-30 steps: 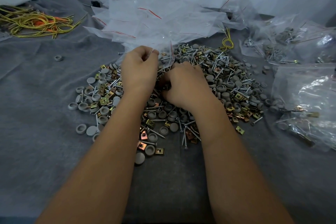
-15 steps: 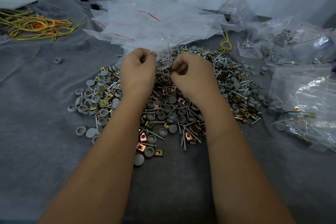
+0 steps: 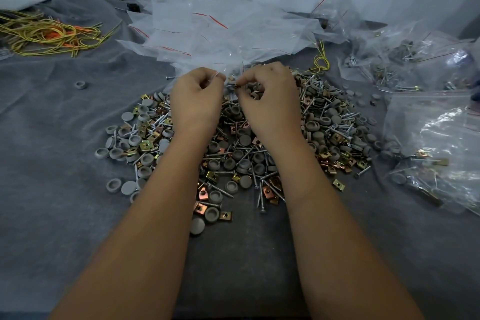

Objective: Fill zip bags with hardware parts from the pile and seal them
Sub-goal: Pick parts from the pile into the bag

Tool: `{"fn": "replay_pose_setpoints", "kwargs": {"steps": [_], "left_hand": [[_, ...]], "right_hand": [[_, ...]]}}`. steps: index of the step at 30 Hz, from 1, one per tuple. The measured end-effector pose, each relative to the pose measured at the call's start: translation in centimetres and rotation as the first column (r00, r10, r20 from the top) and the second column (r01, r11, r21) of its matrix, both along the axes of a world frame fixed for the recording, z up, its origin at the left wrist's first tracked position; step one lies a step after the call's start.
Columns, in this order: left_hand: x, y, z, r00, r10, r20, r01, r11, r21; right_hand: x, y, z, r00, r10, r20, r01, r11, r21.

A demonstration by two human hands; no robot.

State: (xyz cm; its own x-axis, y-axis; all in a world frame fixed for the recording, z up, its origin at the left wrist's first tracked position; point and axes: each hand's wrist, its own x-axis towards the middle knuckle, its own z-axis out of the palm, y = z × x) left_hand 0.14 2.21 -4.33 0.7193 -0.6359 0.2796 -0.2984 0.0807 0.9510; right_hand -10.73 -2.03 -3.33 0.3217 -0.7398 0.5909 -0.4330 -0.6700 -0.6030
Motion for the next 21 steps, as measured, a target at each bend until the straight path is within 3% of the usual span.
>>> {"fn": "replay_pose_setpoints", "kwargs": {"steps": [7,12,18,21], "left_hand": [[0.0,0.0,0.0,1.0,0.006,0.01,-0.006,1.0,0.01],[-0.1,0.0,0.0,1.0,0.018,0.003,-0.018,1.0,0.015],[-0.1,-0.1,0.0,0.999,0.032,-0.007,-0.031,0.999,0.023],[0.0,-0.2,-0.1,1.0,0.027,-0.005,-0.027,0.999,0.025]], "right_hand": [[0.0,0.0,0.1,0.997,-0.016,-0.075,0.013,0.999,-0.041],[-1.5,-0.2,1.3,0.998,0.05,-0.046,-0.042,0.987,0.154],[-3.2,-0.4,2.2,0.919,0.236,-0.315,-0.115,0.927,0.358],[-3.6,-0.2,2.6,0.883,0.303,-0.357,-0.148,0.903,0.402]]}}
